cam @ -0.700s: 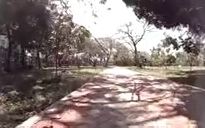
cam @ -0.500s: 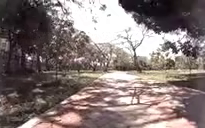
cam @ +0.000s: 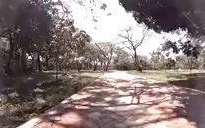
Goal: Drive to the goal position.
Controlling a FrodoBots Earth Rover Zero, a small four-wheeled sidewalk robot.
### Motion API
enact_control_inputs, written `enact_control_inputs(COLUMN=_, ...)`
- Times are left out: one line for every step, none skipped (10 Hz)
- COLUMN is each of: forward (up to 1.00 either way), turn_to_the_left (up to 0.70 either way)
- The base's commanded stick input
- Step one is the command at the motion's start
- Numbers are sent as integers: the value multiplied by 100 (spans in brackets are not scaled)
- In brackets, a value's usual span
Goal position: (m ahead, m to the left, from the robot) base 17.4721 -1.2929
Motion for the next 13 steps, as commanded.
enact_control_inputs(forward=70, turn_to_the_left=0)
enact_control_inputs(forward=70, turn_to_the_left=-7)
enact_control_inputs(forward=70, turn_to_the_left=-15)
enact_control_inputs(forward=70, turn_to_the_left=-22)
enact_control_inputs(forward=70, turn_to_the_left=-30)
enact_control_inputs(forward=65, turn_to_the_left=-32)
enact_control_inputs(forward=53, turn_to_the_left=-26)
enact_control_inputs(forward=41, turn_to_the_left=-20)
enact_control_inputs(forward=29, turn_to_the_left=-14)
enact_control_inputs(forward=17, turn_to_the_left=-8)
enact_control_inputs(forward=5, turn_to_the_left=-2)
enact_control_inputs(forward=0, turn_to_the_left=0)
enact_control_inputs(forward=0, turn_to_the_left=0)
